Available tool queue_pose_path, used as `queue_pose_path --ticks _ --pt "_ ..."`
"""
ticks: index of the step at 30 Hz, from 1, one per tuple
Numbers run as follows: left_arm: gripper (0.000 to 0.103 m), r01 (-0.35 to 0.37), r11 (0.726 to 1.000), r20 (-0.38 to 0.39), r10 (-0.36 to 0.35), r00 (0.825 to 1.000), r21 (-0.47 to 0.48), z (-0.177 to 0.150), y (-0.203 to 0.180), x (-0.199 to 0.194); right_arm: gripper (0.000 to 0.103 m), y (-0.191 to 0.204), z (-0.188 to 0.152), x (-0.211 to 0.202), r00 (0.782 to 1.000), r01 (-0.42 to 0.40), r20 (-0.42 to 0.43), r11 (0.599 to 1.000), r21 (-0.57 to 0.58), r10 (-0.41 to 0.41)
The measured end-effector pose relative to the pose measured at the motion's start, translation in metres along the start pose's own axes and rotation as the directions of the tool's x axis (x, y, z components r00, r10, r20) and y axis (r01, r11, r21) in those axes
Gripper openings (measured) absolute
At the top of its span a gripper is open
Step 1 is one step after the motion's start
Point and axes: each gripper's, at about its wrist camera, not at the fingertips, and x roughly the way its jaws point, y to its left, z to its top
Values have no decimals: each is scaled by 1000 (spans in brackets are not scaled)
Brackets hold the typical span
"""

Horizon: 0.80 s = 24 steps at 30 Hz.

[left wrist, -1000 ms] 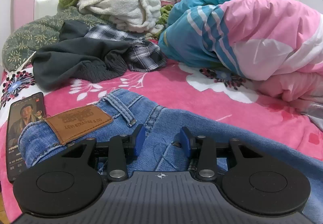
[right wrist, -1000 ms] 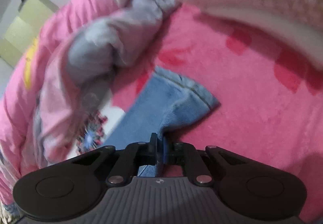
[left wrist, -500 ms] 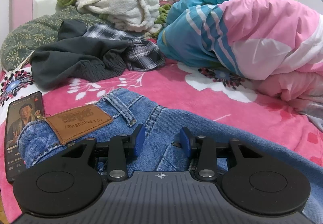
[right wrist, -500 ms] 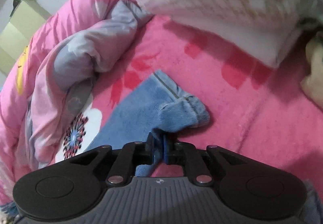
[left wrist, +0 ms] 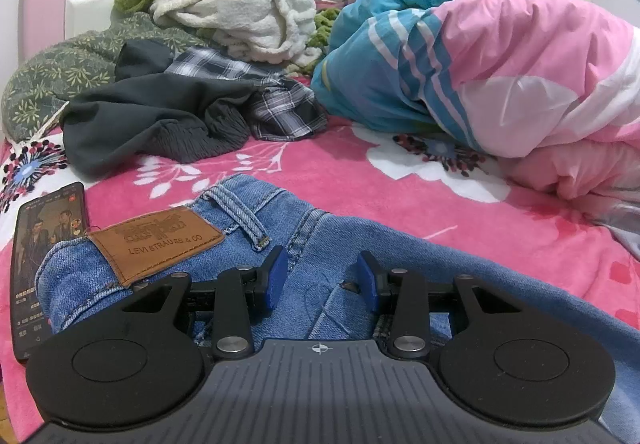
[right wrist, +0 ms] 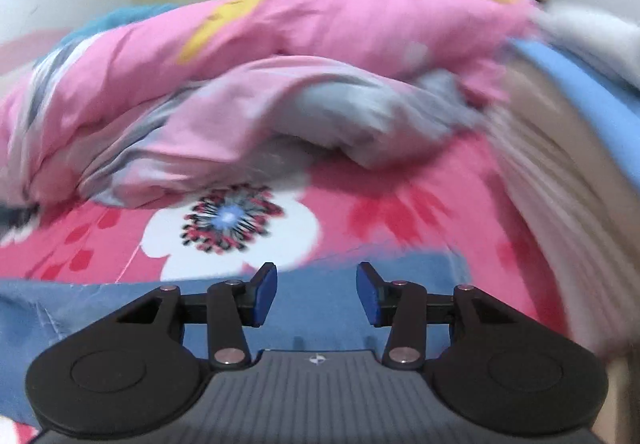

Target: Fold clothes

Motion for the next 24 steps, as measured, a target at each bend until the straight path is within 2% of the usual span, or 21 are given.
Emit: queue_pose_path --ticks 2,3,6,8,9,11,14,16,19,20,21,24 --pt "39 -1 1000 0 1 1000 4 0 -1 0 48 12 10 28 996 -69 -64 987 -142 60" --pt "39 -3 1000 -1 3 1000 6 0 -1 0 48 22 12 41 994 -82 -90 969 -234 62" --pt "39 -10 1000 -1 10 1000 13 0 -3 1 48 51 17 78 985 -127 -164 867 -482 53" --pt "39 -16 1000 0 16 1000 18 0 -4 1 48 54 25 97 980 -144 -191 857 -494 54" --pt "39 -18 1000 1 18 1000 21 0 -5 1 48 53 30 105 973 -180 -215 860 -478 83" --pt "39 -23 999 3 23 1000 26 0 -6 1 49 52 30 117 953 -247 -276 853 -460 127" --pt "39 -27 999 5 27 1000 31 -1 -7 1 49 56 15 129 919 -295 -377 839 -457 118" --pt "39 -28 999 5 27 1000 32 -1 -7 1 47 55 12 123 921 -296 -369 841 -452 125" --pt "39 -27 999 6 27 1000 31 -1 -7 1 35 58 1 111 923 -296 -366 823 -484 117" --pt "39 -26 999 6 26 1000 30 -1 -7 1 23 61 -2 105 927 -293 -359 807 -512 109" --pt "39 -26 999 6 26 1000 29 -1 -6 1 4 64 -6 99 931 -289 -351 791 -539 100" --pt "39 -26 999 7 26 1000 28 -1 -6 1 2 77 -16 83 961 -223 -273 736 -639 54"
